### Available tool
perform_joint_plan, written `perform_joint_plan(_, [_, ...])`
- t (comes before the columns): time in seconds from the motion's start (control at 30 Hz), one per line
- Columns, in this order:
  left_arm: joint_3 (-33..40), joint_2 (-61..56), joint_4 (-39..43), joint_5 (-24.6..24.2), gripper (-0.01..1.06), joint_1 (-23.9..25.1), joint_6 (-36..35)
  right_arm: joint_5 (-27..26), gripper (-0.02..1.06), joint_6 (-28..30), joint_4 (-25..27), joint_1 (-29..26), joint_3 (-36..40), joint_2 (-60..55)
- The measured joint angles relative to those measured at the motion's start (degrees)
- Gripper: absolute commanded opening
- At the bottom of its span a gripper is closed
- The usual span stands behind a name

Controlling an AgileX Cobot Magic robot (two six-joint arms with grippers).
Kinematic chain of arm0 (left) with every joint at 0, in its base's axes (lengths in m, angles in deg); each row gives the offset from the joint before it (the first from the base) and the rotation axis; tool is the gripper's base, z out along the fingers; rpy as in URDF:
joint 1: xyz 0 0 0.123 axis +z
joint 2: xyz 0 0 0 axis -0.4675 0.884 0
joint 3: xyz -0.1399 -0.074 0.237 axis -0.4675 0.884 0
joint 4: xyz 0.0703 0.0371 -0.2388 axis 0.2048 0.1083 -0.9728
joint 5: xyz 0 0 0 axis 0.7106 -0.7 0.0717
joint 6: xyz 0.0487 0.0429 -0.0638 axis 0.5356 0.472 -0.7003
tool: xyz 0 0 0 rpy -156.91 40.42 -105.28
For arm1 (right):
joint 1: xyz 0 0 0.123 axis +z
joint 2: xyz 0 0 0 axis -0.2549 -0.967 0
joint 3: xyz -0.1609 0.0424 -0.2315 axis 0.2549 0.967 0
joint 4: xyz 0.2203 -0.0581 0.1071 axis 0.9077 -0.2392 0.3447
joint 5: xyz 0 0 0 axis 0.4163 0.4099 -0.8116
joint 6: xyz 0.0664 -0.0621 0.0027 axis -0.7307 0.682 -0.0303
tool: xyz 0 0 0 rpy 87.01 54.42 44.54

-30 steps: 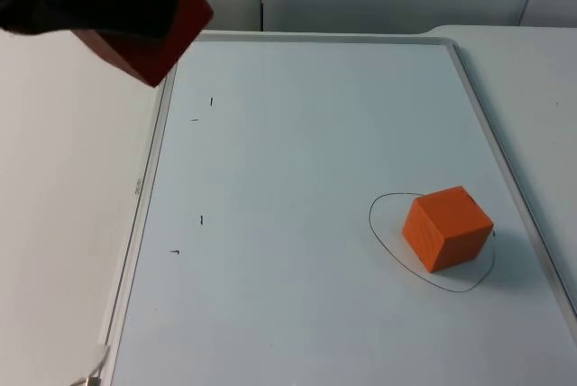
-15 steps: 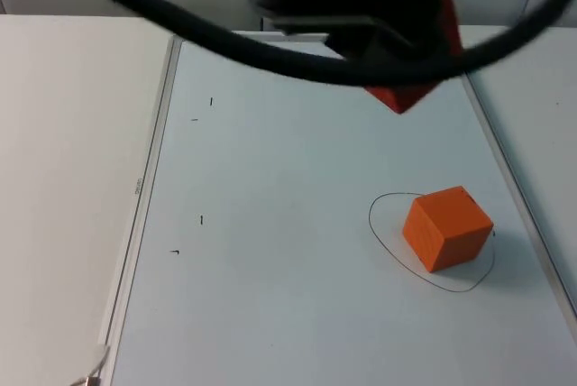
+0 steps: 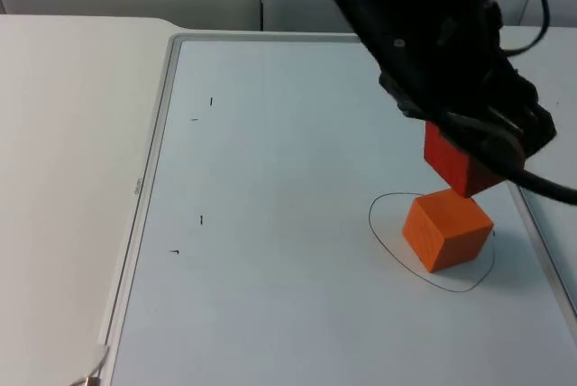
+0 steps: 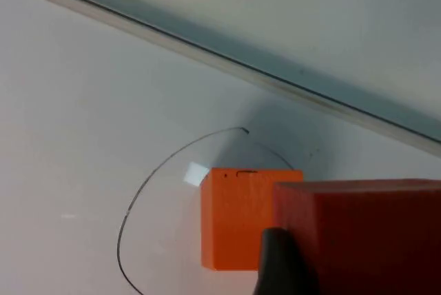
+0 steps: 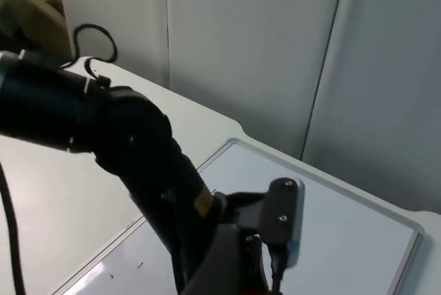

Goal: Pick up one cube with the left hand and another cube with the right hand. First place the cube in the right hand at the target position, then stack the cube in the left hand on top.

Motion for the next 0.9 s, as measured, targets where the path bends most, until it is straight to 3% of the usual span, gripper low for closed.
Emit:
perform_joint_plan(0.1, [-4.6,3.2,5.5,-2.9,0.0,-1.0,-4.2,0.0,0.8,0.0,0.0,0.0,0.0,0.0])
perform_joint_plan(0.27, [-9.9,6.8,8.1,-6.6,0.0,-1.1,-5.8,0.0,0.8,0.0,0.0,0.0,0.0,0.0])
perform_joint_plan(0.53, [-13.1,10.0,13.4,-8.0,0.0,-2.2,-8.8,0.1,0.8,-0.1,0.0,0.0,0.1,-0.2])
perform_joint_plan(0.9, [-13.1,11.5,14.2,-8.0,0.0,-2.2,-9.1,-2.4,0.8,-0.5,0.0,0.0,6.7,-0.4])
